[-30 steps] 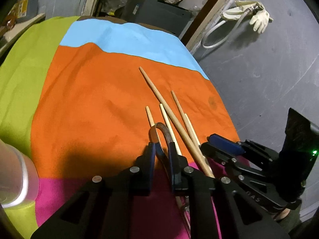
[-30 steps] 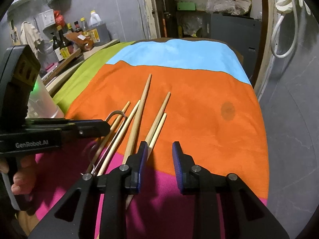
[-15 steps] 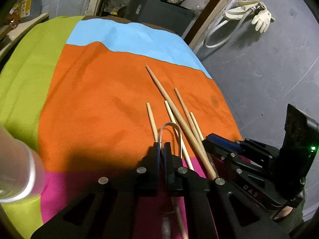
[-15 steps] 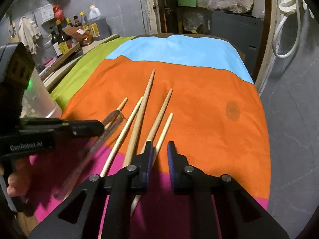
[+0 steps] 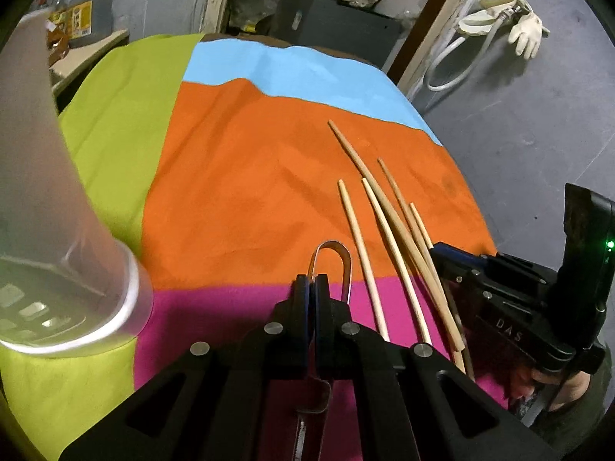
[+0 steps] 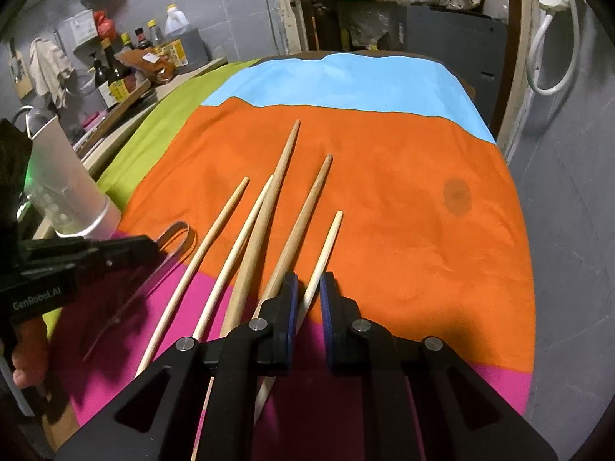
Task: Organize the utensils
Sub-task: 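Grasp the metal knife with the left tool while the right tool grasps a wooden chopstick, then lift the knife and chopstick up over the white holder with both tools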
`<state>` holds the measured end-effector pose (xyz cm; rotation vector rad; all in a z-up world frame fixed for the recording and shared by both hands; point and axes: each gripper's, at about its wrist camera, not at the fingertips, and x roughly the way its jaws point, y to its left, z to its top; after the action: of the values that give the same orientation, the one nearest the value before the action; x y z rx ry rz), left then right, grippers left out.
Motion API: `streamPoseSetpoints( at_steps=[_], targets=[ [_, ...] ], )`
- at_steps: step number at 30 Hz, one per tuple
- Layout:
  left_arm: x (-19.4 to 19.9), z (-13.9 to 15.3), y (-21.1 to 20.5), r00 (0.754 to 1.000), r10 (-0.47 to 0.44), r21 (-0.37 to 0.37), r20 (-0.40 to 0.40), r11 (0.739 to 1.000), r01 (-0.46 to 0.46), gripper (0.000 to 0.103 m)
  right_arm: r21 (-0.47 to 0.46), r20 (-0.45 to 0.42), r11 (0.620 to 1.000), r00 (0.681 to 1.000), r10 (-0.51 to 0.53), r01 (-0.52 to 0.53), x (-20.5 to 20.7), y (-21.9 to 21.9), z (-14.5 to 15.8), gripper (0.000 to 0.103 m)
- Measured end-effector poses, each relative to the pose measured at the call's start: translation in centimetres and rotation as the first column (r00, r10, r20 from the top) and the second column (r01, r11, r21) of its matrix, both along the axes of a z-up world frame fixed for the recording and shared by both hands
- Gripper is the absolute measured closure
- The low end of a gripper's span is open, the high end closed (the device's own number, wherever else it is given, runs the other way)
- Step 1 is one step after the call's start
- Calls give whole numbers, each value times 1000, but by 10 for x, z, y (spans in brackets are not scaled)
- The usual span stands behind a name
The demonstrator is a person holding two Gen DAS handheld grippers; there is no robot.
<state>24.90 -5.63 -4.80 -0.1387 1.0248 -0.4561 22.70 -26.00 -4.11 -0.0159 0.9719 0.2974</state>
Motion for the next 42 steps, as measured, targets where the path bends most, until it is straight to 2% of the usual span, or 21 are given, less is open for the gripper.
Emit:
streamPoseSetpoints(
  at_steps=[5,9,14,17,21,24,26,30,34,36,39,42],
  targets=[
    [-7,7,4,1000,-24,21,12,999,23,99,20,7,1000,1000,-6,6,-2,-2,-1,94],
    [-18,11,1,997,-70,54,31,996,68,80,30,5,1000,1000,-7,7,-1,-3,-1,93],
    [-20,1,-13,992,-128,126,-16,984,129,80,35,-1,999,1000,-8,8,0,-4,-1,93],
    [-21,-1,-22,987,-158,183,-18,970,159,80,39,-19,999,1000,-8,9,2,-5,-1,93],
    [-15,-2,-29,986,-166,231,-28,958,168,80,35,-41,999,999,-6,8,7,-2,0,93],
    [-13,-3,-32,987,-157,251,-16,955,156,86,37,-44,999,999,6,-5,8,-1,-1,93],
    [-15,-4,-30,990,-143,234,-11,962,141,86,90,-65,996,998,-7,13,9,-7,-1,94],
    [-22,-1,-15,996,-90,141,6,986,88,86,197,-96,979,995,-37,55,4,-18,-1,98],
    [-42,13,-3,991,-51,102,125,994,38,86,238,-44,970,998,-47,56,-13,-16,5,100],
    [-52,20,0,982,-38,87,186,996,22,86,246,12,968,999,-53,48,-24,-12,12,100],
    [-68,30,4,959,-14,55,283,998,-2,86,230,138,973,989,-53,20,-45,-4,26,100],
    [-79,40,9,932,27,25,360,999,-39,87,225,269,974,962,-51,-11,-62,5,42,100]
  ],
)
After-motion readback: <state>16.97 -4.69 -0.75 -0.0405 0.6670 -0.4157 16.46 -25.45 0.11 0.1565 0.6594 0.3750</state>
